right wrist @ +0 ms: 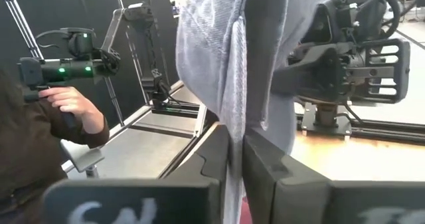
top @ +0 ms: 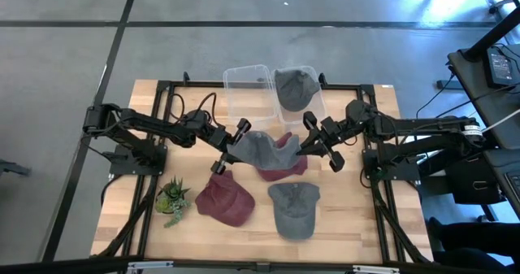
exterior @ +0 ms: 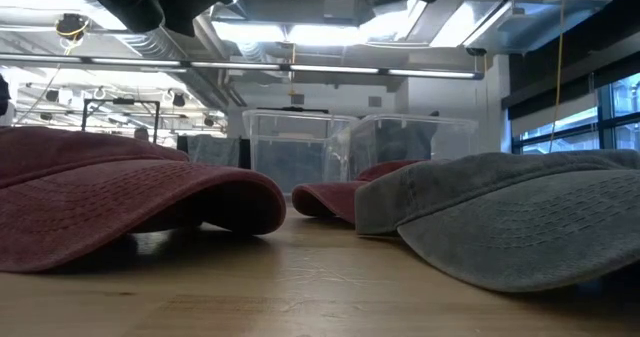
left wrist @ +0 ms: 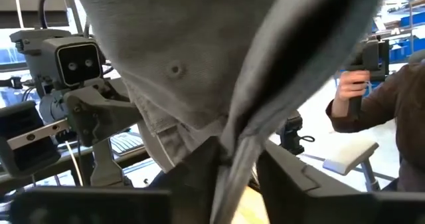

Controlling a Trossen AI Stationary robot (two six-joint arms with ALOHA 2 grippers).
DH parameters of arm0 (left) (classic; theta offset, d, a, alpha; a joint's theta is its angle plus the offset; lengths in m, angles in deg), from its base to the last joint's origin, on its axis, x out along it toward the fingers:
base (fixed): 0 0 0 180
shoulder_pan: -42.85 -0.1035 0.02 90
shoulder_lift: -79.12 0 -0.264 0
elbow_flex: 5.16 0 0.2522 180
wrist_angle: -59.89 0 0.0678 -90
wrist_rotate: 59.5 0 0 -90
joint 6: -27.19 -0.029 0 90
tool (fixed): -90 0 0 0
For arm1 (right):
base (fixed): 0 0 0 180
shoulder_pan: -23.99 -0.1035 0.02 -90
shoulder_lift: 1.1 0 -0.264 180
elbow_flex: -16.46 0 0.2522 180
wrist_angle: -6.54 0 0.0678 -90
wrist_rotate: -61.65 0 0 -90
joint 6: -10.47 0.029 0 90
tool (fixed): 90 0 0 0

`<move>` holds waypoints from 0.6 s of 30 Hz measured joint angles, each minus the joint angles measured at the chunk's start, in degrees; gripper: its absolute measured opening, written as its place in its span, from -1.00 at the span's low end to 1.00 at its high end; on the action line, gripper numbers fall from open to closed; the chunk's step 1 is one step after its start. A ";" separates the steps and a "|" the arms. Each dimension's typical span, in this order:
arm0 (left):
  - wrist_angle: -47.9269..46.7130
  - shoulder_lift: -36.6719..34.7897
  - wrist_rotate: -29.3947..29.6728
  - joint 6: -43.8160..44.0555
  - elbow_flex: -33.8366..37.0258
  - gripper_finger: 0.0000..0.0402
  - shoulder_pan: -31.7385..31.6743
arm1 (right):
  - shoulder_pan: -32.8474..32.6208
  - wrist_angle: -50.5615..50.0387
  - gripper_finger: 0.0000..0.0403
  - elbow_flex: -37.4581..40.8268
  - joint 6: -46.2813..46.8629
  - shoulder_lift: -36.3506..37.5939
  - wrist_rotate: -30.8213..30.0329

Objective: Pick & Place hat
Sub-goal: Put the top black cap into the right transparent bin

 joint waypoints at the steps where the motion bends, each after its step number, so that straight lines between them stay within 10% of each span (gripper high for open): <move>1: 0.00 0.00 -0.04 0.00 0.00 -0.65 -0.05 | 0.00 -0.15 -0.79 0.00 -0.02 0.00 -0.08; 12: -3.32 0.00 -0.80 -0.62 0.00 -0.89 -0.73 | 1.39 -10.26 -0.34 0.00 -1.52 2.54 -1.01; 18: -9.47 -0.02 -0.33 -3.64 0.00 -0.89 -0.76 | 3.02 -27.44 0.01 -4.56 -10.75 7.25 -13.52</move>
